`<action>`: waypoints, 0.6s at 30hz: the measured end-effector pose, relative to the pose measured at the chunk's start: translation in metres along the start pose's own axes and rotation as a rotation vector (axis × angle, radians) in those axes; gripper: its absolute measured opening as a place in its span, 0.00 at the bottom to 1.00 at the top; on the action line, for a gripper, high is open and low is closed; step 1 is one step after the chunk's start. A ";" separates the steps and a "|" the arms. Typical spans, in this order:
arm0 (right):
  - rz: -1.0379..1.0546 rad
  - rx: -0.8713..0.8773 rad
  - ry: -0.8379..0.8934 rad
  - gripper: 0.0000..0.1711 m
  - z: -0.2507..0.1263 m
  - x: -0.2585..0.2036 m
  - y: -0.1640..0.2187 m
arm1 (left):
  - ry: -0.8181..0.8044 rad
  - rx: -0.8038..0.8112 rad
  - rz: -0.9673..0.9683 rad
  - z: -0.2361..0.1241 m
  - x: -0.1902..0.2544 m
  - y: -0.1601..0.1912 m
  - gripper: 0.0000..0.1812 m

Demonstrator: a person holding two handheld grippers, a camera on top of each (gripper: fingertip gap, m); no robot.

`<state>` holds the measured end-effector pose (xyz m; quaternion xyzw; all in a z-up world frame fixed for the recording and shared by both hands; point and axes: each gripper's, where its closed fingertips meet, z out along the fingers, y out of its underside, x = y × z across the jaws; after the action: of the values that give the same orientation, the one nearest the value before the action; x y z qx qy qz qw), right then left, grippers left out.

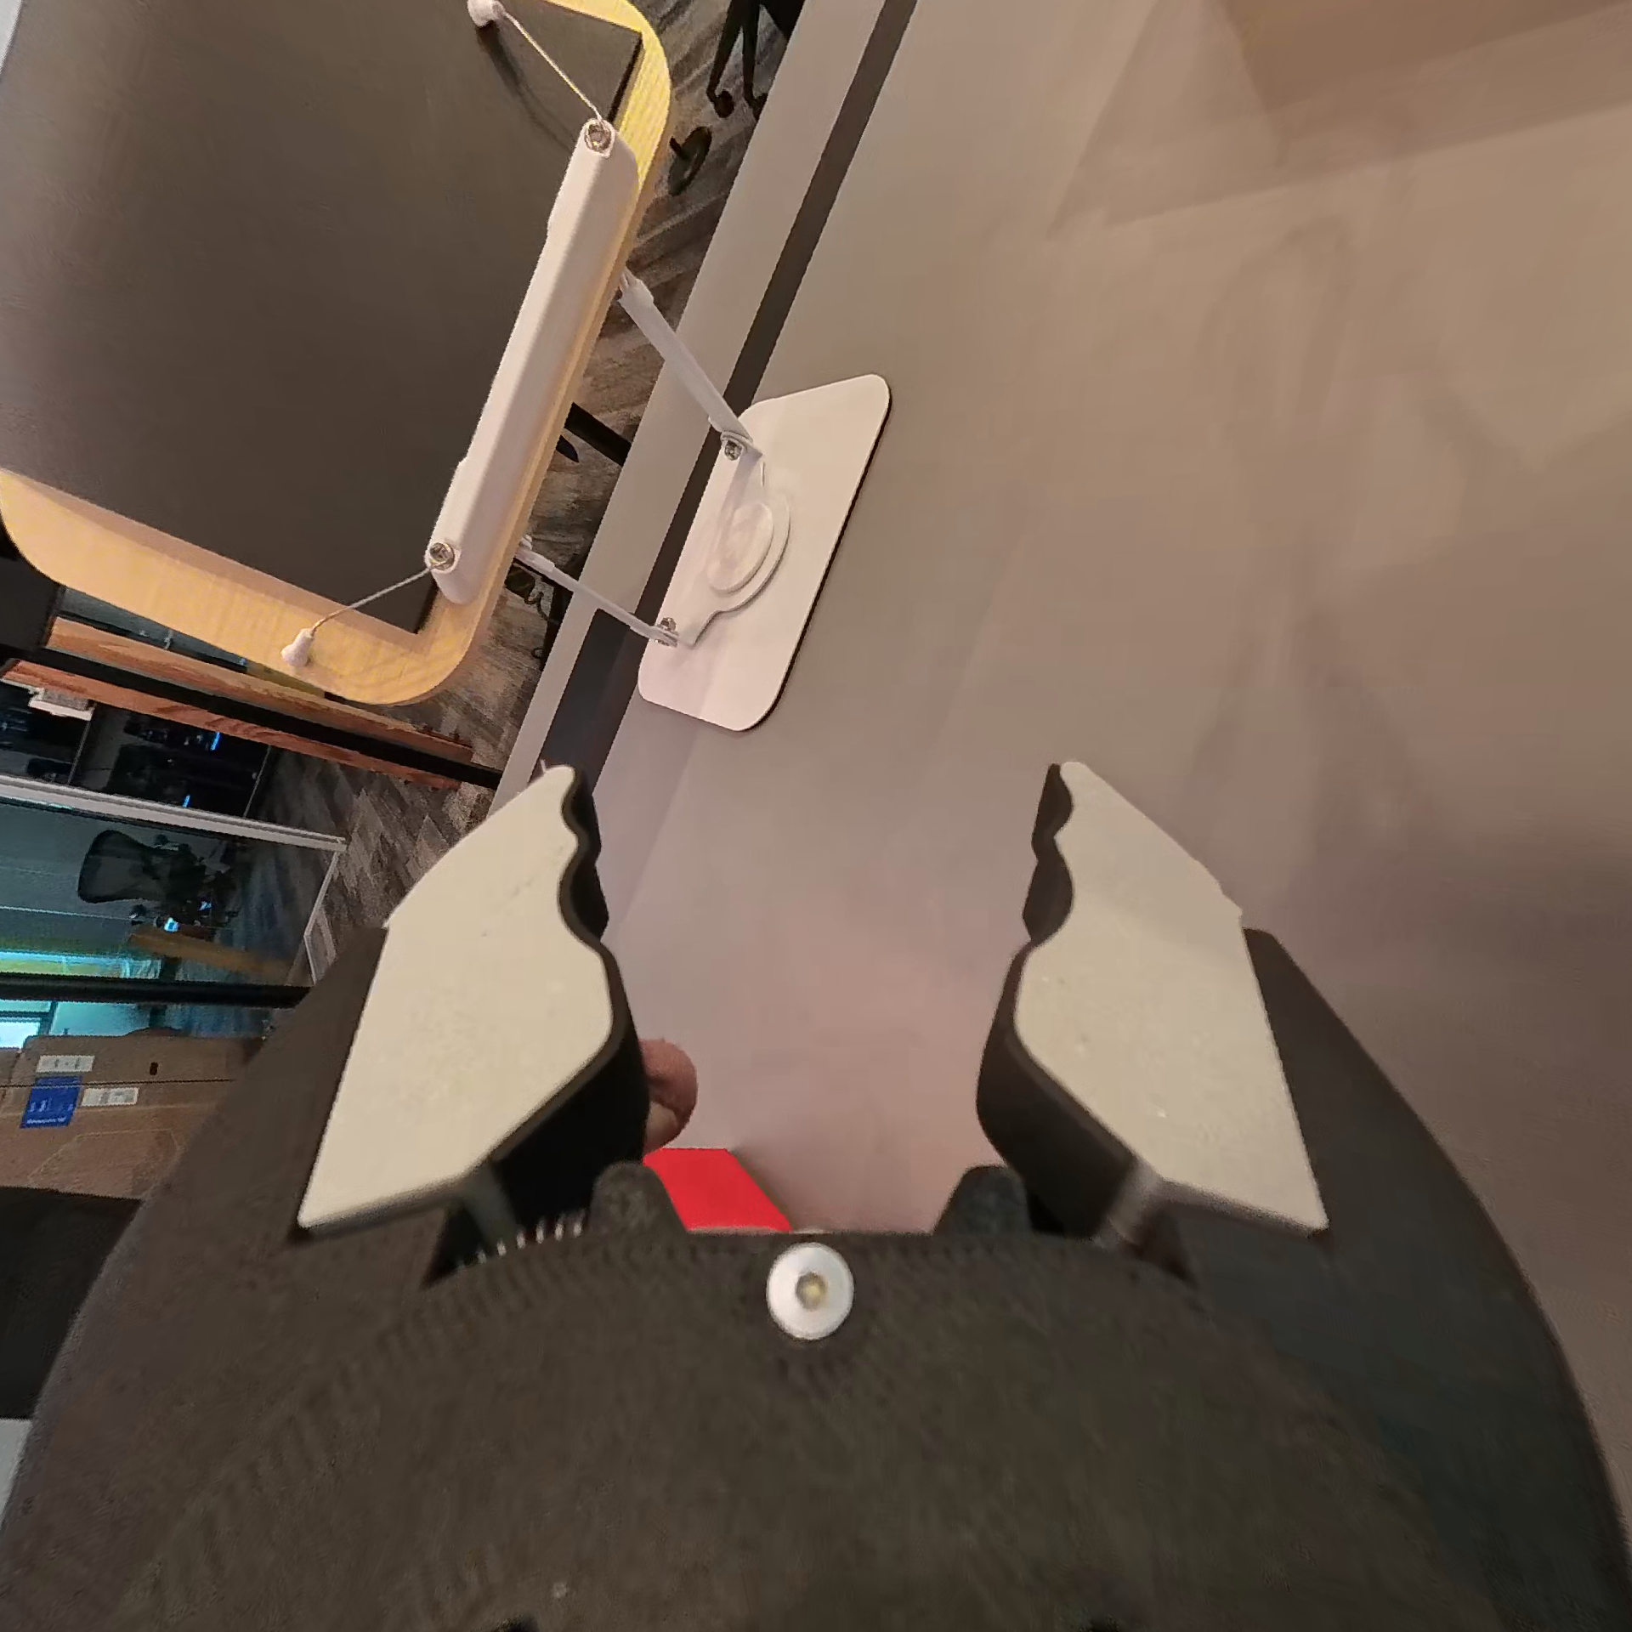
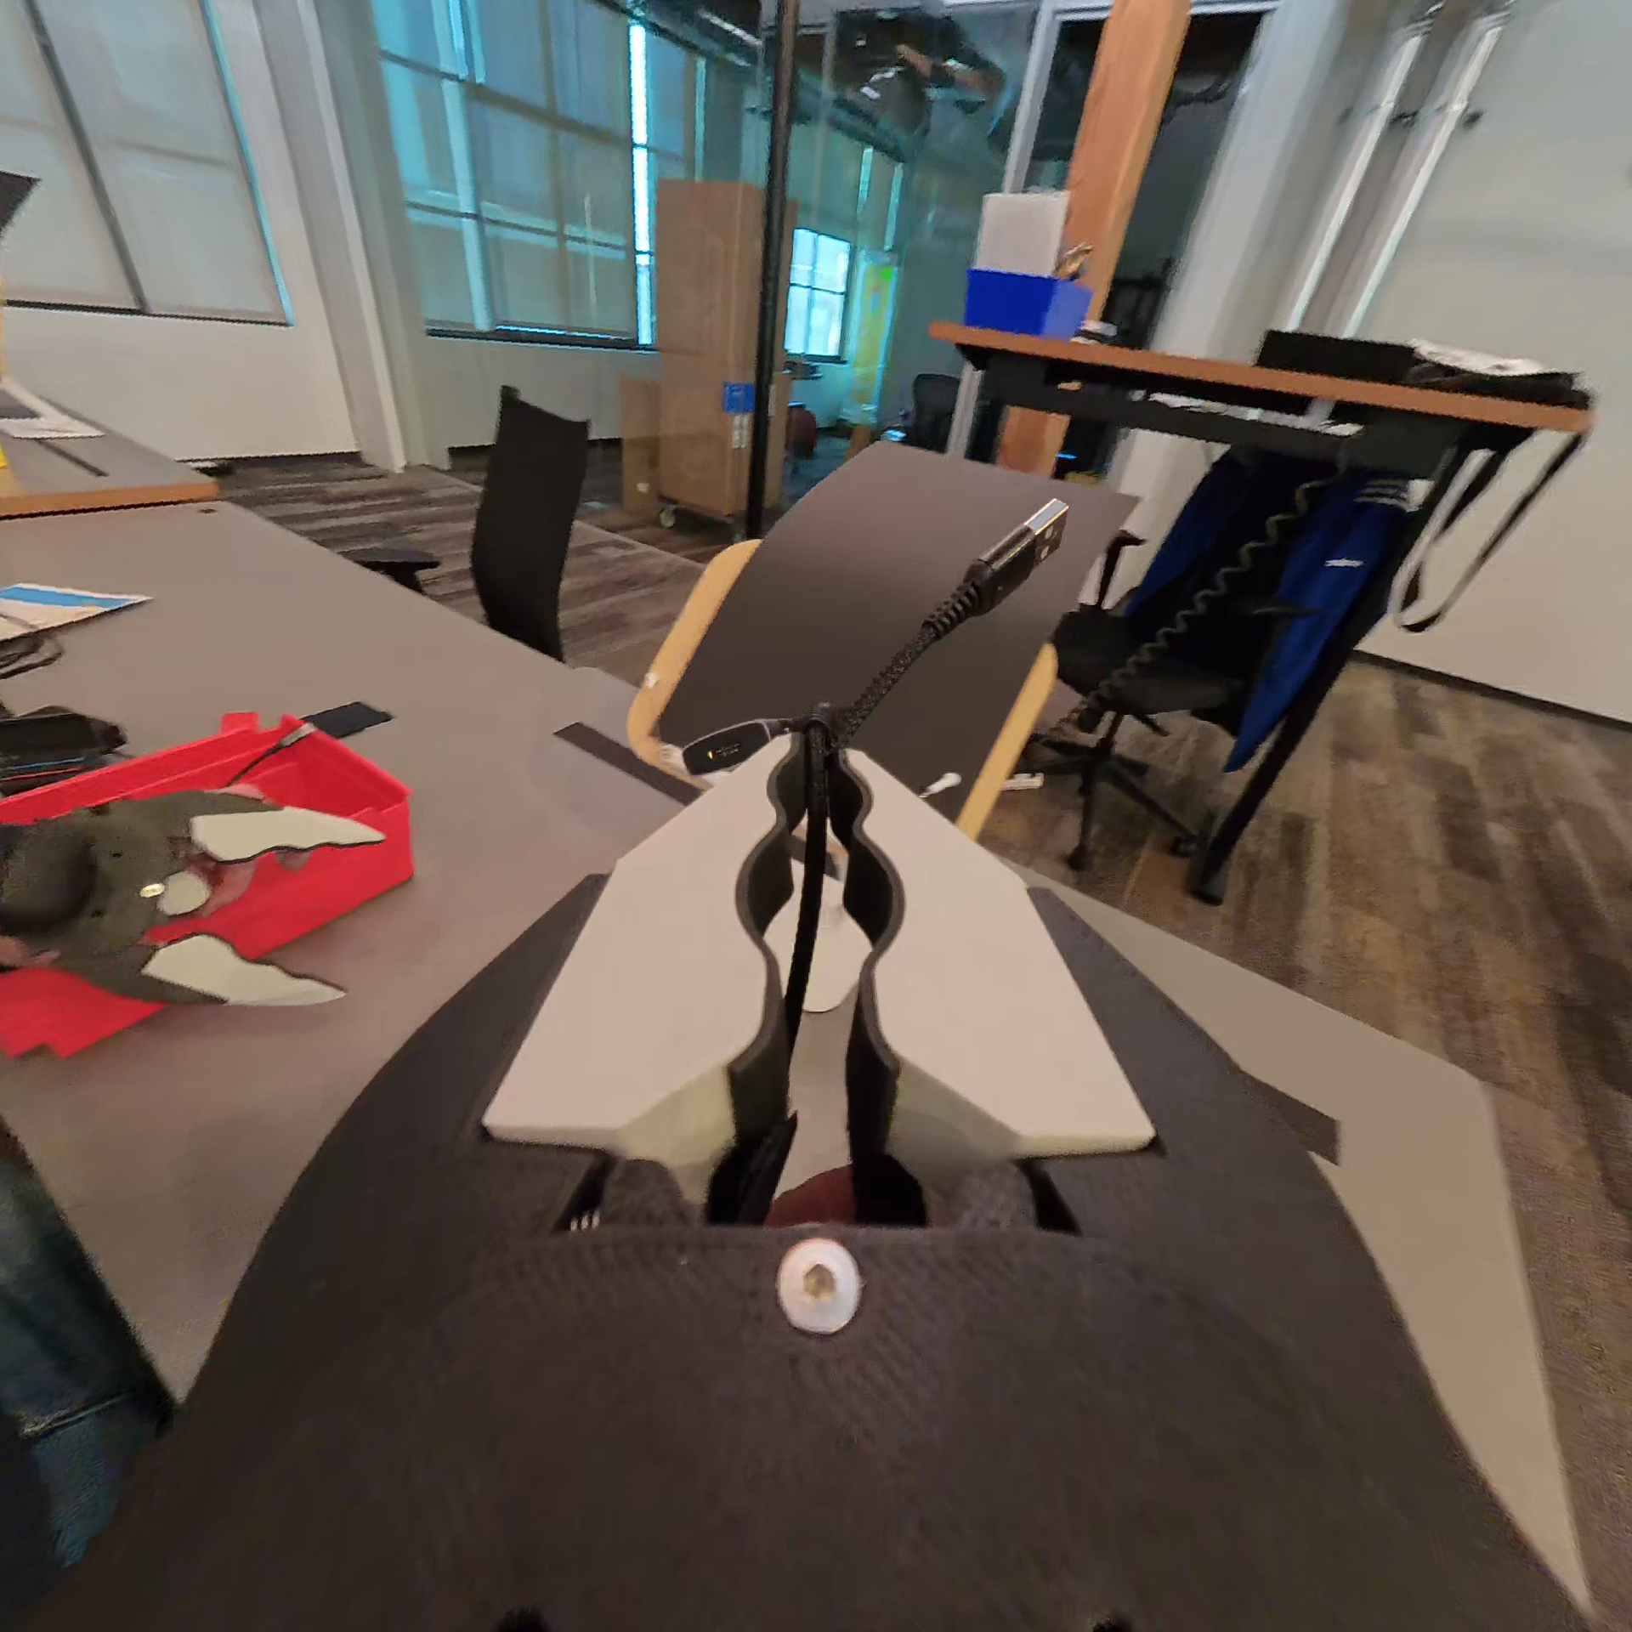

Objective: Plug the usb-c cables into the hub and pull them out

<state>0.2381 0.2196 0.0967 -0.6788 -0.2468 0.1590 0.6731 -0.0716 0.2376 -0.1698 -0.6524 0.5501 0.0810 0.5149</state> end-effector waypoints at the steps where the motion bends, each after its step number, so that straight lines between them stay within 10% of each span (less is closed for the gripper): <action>1: -0.006 0.001 0.028 0.00 -0.003 0.010 -0.003 | 0.001 -0.001 0.000 0.001 0.001 0.000 0.52; 18: 0.274 0.038 0.303 0.00 -0.009 0.163 0.123 | 0.030 -0.036 0.005 0.009 0.012 0.011 0.52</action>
<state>0.3930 0.3052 -0.0057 -0.7094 -0.0451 0.1501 0.6872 -0.0719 0.2382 -0.1885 -0.6613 0.5580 0.0823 0.4945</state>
